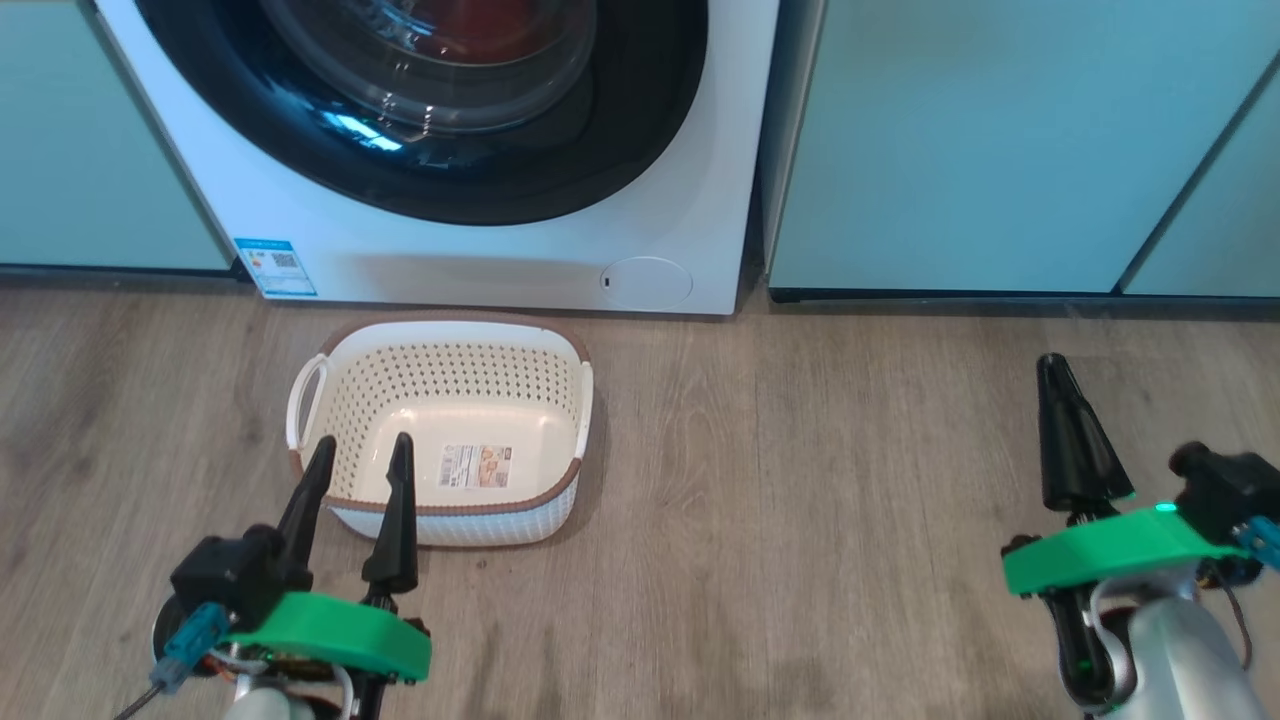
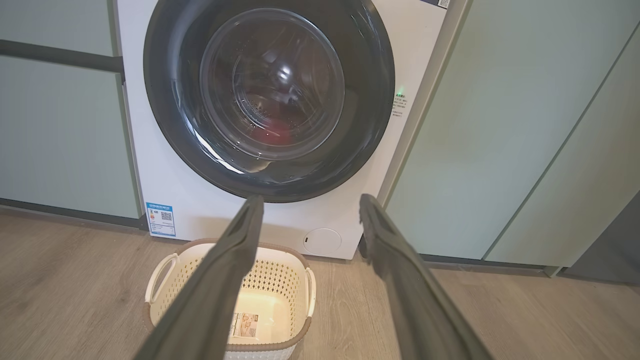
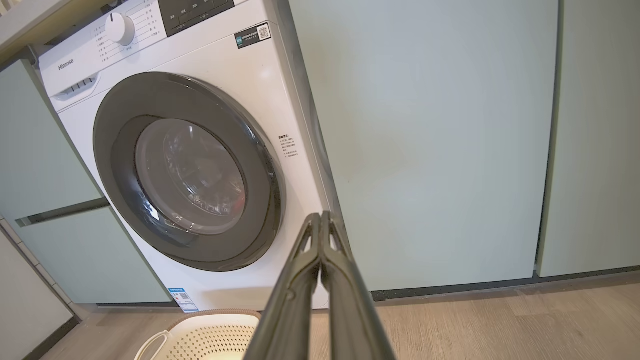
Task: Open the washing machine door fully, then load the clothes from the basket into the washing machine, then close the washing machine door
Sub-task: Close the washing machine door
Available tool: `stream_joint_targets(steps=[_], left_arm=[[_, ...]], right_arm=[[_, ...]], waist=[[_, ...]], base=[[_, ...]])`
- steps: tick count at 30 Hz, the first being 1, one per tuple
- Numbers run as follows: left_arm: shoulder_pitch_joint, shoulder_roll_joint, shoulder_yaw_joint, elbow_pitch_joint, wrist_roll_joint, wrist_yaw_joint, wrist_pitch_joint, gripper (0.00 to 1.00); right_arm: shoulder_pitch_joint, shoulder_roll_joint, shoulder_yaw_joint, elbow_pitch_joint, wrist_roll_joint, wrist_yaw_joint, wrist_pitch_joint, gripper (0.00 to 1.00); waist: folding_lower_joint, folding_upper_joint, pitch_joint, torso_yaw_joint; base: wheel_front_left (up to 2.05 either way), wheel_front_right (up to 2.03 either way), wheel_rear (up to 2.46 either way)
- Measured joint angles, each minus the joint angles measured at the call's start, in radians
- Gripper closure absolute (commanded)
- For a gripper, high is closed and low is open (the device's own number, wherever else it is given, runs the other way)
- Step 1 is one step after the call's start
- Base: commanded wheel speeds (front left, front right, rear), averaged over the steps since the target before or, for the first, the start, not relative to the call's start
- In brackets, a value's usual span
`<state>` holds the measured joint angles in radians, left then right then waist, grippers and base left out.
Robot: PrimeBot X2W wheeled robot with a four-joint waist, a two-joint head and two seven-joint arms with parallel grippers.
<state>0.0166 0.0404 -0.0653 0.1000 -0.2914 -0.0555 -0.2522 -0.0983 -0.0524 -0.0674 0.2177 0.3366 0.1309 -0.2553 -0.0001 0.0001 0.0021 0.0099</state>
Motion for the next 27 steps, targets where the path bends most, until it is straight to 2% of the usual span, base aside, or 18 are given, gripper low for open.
stream_joint_targets(steps=[3,4,5,9,12,14,17,27], left_arm=[[0.007,0.000,0.000,0.005,0.000,0.007,0.000,0.00],[0.008,0.000,0.000,0.007,0.000,0.007,0.000,0.00],[0.008,0.000,0.000,0.009,0.001,0.007,0.000,0.00],[0.010,0.000,-0.001,0.014,0.000,0.010,0.000,0.00],[0.012,0.001,0.011,0.021,-0.071,0.041,0.000,0.00],[0.018,0.003,0.004,0.021,-0.018,0.038,0.000,0.00],[0.027,0.002,-0.012,0.022,0.002,0.038,0.000,0.00],[0.028,0.002,-0.031,0.025,-0.008,0.042,0.000,0.00]], right_arm=[[0.018,0.002,-0.019,-0.011,0.012,0.000,0.000,1.00],[0.022,0.002,-0.020,-0.014,0.021,0.000,0.000,0.55],[0.028,0.002,-0.020,-0.016,0.023,0.000,0.000,0.00],[0.040,0.004,-0.027,-0.016,0.024,0.000,0.000,0.00],[0.047,0.004,-0.036,-0.016,0.024,0.000,0.000,0.00],[0.048,0.004,-0.036,-0.014,0.024,0.000,0.000,0.00],[0.048,0.004,-0.031,-0.013,0.019,0.000,0.000,0.00],[0.048,0.004,-0.022,-0.012,0.016,0.000,0.000,0.00]], waist=[[0.0000,0.0000,-0.005,-0.009],[0.0000,0.0000,-0.006,-0.011],[0.0000,0.0000,-0.007,-0.012],[0.0000,0.0000,-0.012,-0.013],[0.0000,0.0000,-0.014,-0.011],[0.0000,0.0000,-0.015,-0.009],[0.0000,0.0000,-0.017,-0.006],[0.0000,0.0000,-0.023,0.000]], base=[[0.00,0.00,0.00],[0.00,0.00,0.00],[0.00,0.00,0.00],[0.00,0.00,0.00],[0.00,0.00,0.00],[0.00,0.00,0.00],[0.00,0.00,0.00],[0.00,0.00,0.00]])
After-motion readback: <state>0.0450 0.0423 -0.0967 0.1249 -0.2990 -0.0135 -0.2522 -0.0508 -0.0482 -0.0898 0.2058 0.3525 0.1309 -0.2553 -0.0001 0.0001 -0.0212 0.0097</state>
